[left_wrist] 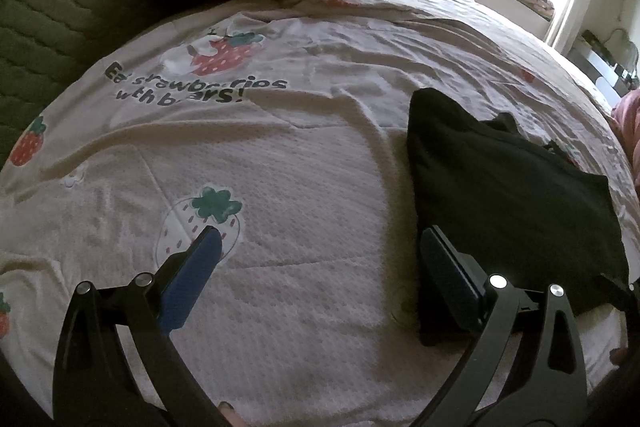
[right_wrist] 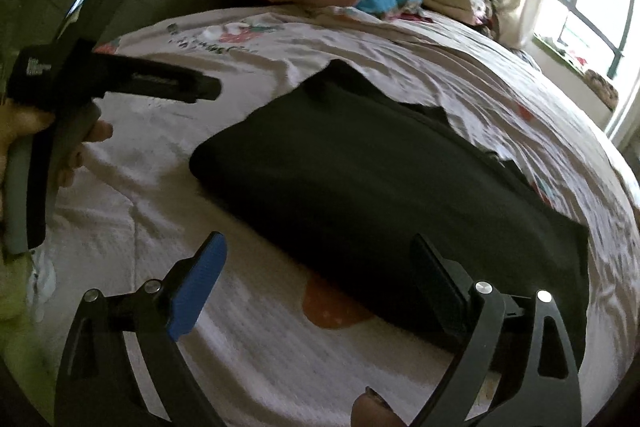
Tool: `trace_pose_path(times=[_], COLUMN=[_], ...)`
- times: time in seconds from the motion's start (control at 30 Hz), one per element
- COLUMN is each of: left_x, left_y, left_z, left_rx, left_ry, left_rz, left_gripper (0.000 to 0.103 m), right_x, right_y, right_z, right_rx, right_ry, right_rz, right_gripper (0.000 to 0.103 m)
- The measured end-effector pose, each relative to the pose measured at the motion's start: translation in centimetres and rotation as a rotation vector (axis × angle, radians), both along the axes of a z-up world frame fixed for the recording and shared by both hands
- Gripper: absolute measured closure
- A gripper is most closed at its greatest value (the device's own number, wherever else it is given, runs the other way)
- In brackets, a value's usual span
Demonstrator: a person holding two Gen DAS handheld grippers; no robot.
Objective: Fold small clothes
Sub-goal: 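Move both open tools to the side edge of the folded black shirt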
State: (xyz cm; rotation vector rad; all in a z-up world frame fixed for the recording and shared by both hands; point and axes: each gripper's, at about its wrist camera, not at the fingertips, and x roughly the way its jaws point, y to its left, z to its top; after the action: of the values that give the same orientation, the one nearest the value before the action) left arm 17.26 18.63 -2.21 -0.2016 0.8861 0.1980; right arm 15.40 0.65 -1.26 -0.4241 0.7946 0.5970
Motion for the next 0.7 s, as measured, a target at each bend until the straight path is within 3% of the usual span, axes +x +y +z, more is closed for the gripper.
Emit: trace_pose_path(times=[0.4,0.7], left_x=[1.2,2.2], left_y=[0.1,0.2], left_z=[-0.7,-1.5], left_rx=[0.014,-0.002], left_ry=[0.015,0.031], left_rz=[-0.007,0.000], left_gripper=[0.010,0.010], right_x=[0.4,2.8], right_y=[5.0,6.4], right_z=[-3.6,-4.8], right_rx=[-0.200,-0.230], right_ry=[-0.101,-0.134], right_rz=[0.099,0.080], right_gripper=[0.010,0.006])
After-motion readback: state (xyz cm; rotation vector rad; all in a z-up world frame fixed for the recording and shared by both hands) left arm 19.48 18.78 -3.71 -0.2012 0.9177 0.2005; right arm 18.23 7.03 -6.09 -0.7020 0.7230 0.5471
